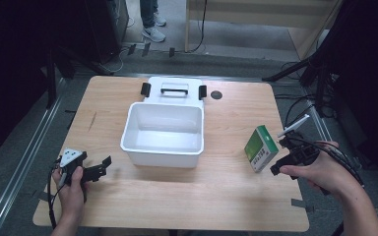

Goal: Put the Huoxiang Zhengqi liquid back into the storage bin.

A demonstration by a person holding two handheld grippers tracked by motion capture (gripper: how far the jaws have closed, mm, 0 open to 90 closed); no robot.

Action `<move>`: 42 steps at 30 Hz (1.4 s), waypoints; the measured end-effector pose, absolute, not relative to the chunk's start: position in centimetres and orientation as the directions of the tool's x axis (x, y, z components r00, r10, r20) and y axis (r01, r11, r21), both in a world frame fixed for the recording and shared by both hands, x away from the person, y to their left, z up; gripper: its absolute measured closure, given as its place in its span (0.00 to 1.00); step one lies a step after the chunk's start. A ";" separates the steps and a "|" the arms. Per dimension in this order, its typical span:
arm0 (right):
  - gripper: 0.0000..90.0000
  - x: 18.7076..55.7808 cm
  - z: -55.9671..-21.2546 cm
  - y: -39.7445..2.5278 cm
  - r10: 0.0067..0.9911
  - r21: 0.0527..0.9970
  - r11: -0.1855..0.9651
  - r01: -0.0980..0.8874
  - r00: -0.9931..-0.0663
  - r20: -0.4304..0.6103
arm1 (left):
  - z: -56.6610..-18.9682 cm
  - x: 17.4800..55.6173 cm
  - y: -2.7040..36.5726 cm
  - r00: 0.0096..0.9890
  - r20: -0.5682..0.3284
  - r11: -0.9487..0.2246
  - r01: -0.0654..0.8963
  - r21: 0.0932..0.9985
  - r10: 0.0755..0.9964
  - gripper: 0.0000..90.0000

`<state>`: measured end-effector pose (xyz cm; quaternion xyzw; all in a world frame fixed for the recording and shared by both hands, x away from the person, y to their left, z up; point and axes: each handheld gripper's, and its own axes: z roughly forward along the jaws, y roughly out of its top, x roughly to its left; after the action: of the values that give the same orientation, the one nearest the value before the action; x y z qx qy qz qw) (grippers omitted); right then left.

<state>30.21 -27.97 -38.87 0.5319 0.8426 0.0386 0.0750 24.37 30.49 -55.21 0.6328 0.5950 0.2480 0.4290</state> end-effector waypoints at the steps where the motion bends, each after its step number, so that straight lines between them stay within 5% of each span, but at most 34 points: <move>1: 0.13 30.5 -38.6 -27.8 0.902 0.148 0.432 0.889 -0.425 -0.082 | -55.2 24.4 30.5 0.169 -0.196 0.076 0.541 0.838 0.966 0.02; 19: 0.18 33.8 -37.1 -25.5 0.915 0.134 0.402 0.906 -0.396 -0.071 | -55.2 24.4 30.5 0.169 -0.200 0.078 0.543 0.836 0.965 0.02; 42: 0.48 38.6 -39.1 -24.4 0.949 0.104 0.316 0.943 -0.315 -0.028 | -55.2 24.4 30.5 0.169 -0.204 0.082 0.542 0.836 0.964 0.02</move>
<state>38.61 -24.39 -39.10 0.5839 0.8101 0.0339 0.0419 24.43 30.53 -55.22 0.6317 0.5962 0.2450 0.4306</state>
